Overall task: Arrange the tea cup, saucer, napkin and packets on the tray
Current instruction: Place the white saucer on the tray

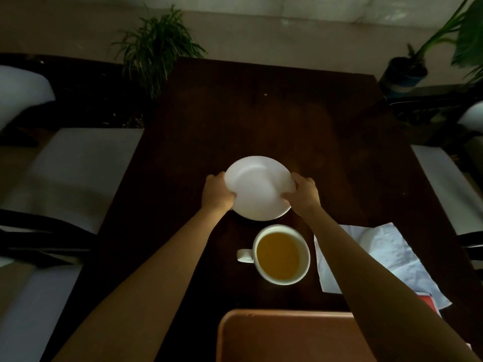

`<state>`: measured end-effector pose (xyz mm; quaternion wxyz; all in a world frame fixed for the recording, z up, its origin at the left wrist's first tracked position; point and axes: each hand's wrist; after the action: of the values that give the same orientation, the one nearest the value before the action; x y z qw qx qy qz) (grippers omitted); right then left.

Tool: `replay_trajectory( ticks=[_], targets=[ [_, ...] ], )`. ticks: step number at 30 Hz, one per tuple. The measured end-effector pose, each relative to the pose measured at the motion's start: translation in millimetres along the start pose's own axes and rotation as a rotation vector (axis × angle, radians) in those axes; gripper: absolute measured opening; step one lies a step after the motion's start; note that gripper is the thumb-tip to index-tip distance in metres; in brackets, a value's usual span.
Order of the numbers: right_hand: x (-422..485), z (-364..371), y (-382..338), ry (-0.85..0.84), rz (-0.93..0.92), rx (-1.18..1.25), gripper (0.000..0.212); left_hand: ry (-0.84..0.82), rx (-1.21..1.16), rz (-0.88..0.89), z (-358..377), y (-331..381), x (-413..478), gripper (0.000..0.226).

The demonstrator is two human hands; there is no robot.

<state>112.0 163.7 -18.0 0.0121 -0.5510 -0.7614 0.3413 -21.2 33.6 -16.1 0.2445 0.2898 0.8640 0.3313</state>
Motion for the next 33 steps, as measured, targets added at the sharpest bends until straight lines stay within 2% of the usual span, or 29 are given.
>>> replay_trajectory(
  ticks=[9,16,22,27,33],
  targets=[
    [-39,-46,-12,0.051,-0.044,0.042,0.051,0.058,-0.02,0.082,-30,38,-29,0.038],
    [-98,-77,-4,0.062,-0.096,0.095,0.052,0.09,-0.027,0.09,-51,65,-93,0.037],
    [-169,-75,35,-0.014,-0.11,0.04,0.056,0.087,-0.091,0.028,-40,46,-178,0.052],
    [-222,-60,80,-0.088,-0.111,0.027,0.052,0.084,-0.004,0.031,-12,19,-248,0.04],
    [-264,-43,129,-0.141,-0.088,0.032,0.052,0.062,0.045,-0.039,22,-6,-304,0.057]
  ],
)
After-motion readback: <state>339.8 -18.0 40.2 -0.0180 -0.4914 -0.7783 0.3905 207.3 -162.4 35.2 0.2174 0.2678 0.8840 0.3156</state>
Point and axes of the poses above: each hand's wrist, its own x-axis towards the middle knuckle, its own z-axis out of the palm, y = z × x, and after that the axes turned 9 degrees about z, right-handed
